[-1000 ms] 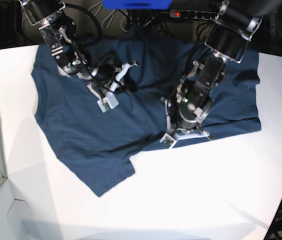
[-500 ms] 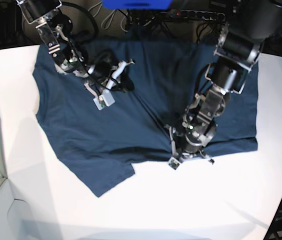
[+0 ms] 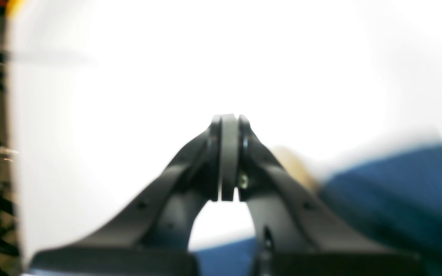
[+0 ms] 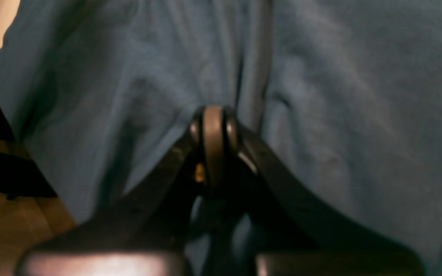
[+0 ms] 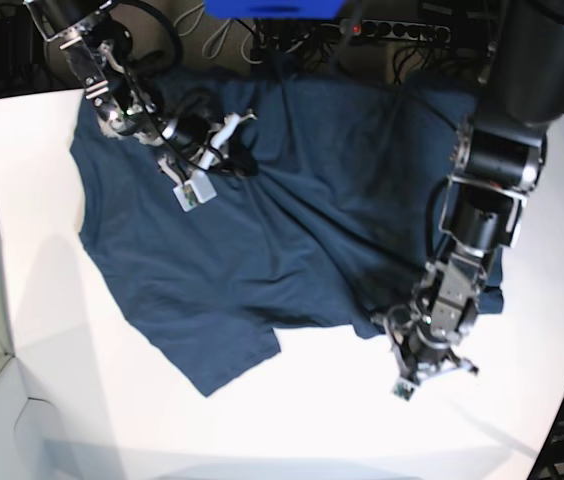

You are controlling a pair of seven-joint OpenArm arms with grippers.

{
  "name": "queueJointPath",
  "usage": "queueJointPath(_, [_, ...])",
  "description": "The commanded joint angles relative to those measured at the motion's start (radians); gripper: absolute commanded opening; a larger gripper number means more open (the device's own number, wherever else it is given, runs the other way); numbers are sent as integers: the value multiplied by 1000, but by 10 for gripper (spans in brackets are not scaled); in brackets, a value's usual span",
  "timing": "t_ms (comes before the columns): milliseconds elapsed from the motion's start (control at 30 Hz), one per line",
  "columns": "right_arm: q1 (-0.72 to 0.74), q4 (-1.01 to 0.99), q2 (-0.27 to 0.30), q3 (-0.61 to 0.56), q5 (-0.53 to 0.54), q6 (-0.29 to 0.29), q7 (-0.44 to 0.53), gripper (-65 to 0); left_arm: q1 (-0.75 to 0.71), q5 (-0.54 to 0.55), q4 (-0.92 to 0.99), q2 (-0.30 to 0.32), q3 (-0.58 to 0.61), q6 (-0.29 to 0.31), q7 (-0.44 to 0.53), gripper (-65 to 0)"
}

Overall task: Layout the t-shirt on the table in an organized manner, then fold the t-shirt properly
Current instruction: 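Drag the shirt body with the left gripper toward the hem, smoothing it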

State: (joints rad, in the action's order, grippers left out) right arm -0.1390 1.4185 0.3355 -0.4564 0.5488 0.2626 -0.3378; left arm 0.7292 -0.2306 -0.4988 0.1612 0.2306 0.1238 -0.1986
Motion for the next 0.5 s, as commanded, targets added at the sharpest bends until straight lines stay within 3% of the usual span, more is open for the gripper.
queueJointPath(0, [-29,-29,37,3,-95,-85,-186,-650,40,-8,-18,18,-1,-8,23,-650])
queueJointPath(267, [-18,-18,38,3,-95,-85,-186,-650,69,-43,-39,94,-9,-8,15,-650])
queueJointPath(467, [-14,-18,34,1,-95,-85,-186,-650,-76,-40,-337,133,-12,1,-166,-650])
